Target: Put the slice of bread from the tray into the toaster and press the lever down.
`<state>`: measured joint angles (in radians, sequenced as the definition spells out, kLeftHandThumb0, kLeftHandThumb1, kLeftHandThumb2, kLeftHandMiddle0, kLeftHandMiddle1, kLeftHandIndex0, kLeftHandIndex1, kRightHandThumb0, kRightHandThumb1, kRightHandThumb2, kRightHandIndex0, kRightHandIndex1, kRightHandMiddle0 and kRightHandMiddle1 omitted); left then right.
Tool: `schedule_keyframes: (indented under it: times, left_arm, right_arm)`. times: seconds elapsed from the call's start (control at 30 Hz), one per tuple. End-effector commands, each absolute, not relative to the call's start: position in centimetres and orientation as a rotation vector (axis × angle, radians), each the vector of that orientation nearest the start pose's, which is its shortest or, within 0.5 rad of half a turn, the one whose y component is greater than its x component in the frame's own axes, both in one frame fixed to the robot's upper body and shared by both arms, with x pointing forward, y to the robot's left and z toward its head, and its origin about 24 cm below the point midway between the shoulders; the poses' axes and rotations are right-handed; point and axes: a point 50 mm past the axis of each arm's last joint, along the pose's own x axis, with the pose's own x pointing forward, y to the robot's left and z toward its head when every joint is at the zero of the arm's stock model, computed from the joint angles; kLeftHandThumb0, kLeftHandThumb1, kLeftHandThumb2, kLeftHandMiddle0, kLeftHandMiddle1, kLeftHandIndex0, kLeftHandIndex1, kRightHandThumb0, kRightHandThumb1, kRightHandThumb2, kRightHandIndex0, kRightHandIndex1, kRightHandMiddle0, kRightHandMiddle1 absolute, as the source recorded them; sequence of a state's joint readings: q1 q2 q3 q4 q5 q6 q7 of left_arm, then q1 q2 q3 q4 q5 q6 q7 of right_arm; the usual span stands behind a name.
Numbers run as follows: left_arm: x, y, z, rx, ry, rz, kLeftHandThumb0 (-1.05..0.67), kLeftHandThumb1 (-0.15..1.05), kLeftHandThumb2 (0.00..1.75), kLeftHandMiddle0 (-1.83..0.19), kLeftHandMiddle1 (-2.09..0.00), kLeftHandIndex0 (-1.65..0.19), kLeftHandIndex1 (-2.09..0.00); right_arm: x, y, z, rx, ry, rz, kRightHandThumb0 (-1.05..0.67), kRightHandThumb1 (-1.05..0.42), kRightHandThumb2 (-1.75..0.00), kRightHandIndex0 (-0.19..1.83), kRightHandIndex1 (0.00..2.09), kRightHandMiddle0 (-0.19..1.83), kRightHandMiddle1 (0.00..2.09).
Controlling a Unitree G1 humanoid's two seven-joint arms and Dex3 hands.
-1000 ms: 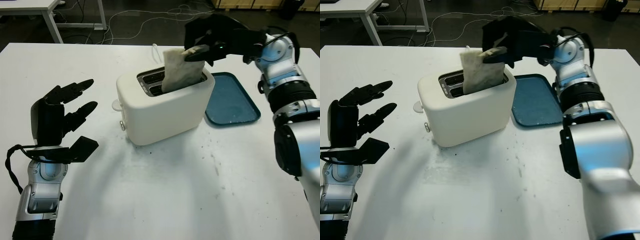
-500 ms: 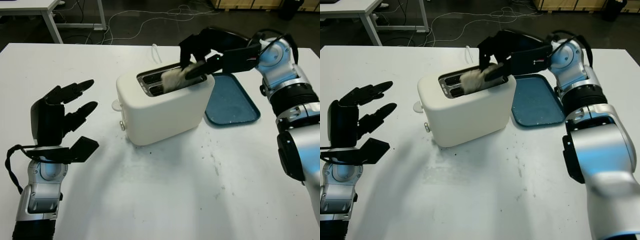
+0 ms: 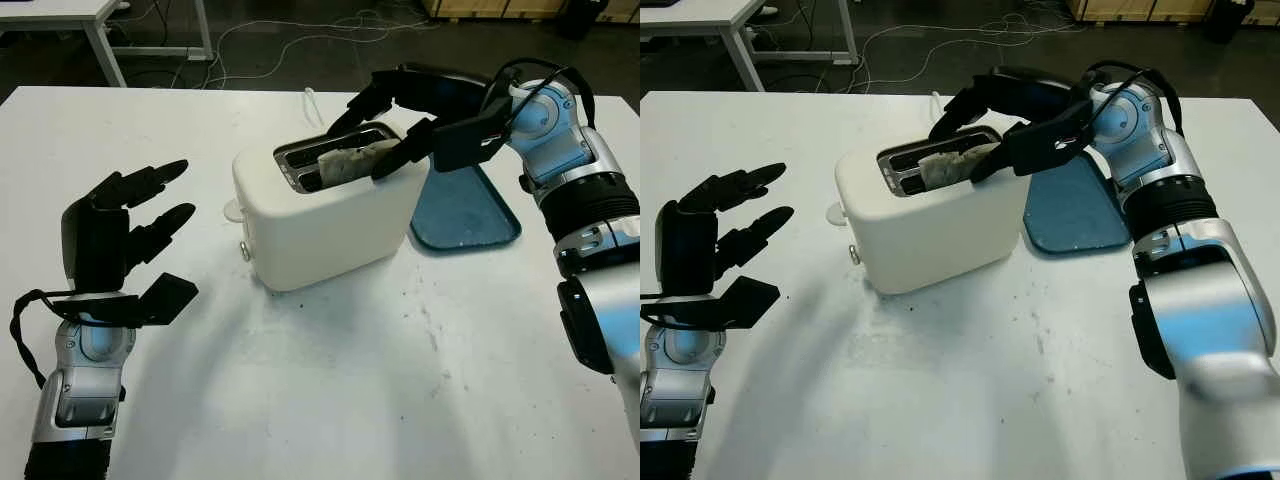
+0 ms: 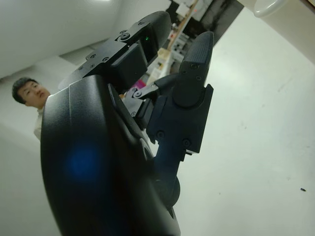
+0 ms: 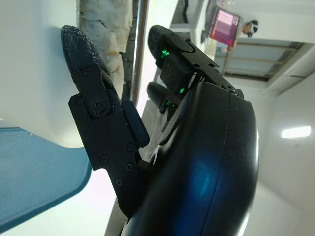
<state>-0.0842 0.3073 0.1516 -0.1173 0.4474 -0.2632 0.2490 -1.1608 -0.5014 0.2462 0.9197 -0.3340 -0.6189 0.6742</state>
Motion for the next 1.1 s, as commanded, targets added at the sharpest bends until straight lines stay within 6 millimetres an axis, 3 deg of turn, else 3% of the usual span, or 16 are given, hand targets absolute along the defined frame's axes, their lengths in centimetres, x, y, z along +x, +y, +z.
schedule_keyframes:
  times: [0.0,0.2,0.33,0.47,0.63,0.8,1.07]
  left_arm:
    - [25.2,22.0,13.6,0.719,-0.556,0.31,-0.37,0.89,0.0,-0.67,-0.79,-0.94,-0.01]
    - [25.0,22.1,14.2,0.746,-0.581,0.285,-0.37,0.89,0.0,-0.68,-0.8,-0.95,-0.01]
    - [24.9,22.0,15.0,0.77,-0.634,0.24,-0.34,0.87,0.0,-0.69,-0.83,-0.96,-0.02]
    - [25.0,21.8,15.7,0.808,-0.686,0.179,-0.34,0.87,0.0,-0.69,-0.87,-0.97,-0.02]
    - [25.4,21.5,16.6,0.903,-0.719,0.086,-0.33,0.89,0.01,-0.69,-0.89,-0.99,-0.03]
    - [26.2,21.4,18.0,1.01,-0.797,0.003,-0.26,0.9,0.01,-0.75,-0.95,-1.06,-0.06]
    - [27.6,21.4,19.0,1.228,-0.886,-0.05,-0.28,0.89,0.0,-0.88,-1.05,-1.16,-0.12]
  right_arm:
    - [38.8,-14.5,24.1,-1.155,-0.451,0.756,-0.61,-0.63,0.0,0.02,1.0,0.56,0.0]
    - [37.6,-16.6,24.6,-1.02,-0.752,0.397,-0.49,-0.68,-0.01,0.28,0.96,0.72,0.06]
    - [36.1,-18.7,23.3,-0.976,-0.906,0.178,-0.26,-0.75,0.0,0.76,0.59,0.92,0.07]
    - [34.0,-20.3,20.3,-0.981,-0.939,0.091,-0.11,-0.74,0.0,1.06,0.31,1.06,0.05]
    - [31.7,-22.4,16.8,-0.9,-0.816,0.049,-0.09,-0.84,-0.02,1.17,0.23,1.07,0.03]
    - [30.3,-24.0,14.5,-0.832,-0.696,-0.071,-0.13,-0.91,-0.02,1.22,0.2,1.07,0.01]
    - [28.5,-23.2,12.2,-0.746,-0.615,-0.158,-0.2,-0.92,-0.03,1.24,0.19,1.09,0.01]
